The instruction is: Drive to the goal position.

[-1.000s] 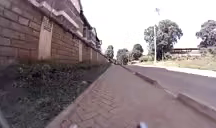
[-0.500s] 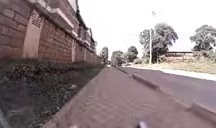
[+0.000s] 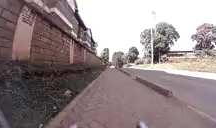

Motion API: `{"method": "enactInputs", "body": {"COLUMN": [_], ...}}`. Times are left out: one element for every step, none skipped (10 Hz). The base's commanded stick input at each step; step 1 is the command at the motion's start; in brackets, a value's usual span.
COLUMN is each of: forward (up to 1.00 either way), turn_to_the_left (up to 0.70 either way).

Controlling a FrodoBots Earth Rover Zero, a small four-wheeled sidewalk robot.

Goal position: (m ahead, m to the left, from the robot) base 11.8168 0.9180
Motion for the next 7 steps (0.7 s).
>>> {"method": "enactInputs", "body": {"forward": [1.00,1.00,1.00,1.00,1.00,1.00,1.00], "turn_to_the_left": [0.00,0.00,0.00,0.00,0.00,0.00,0.00]}}
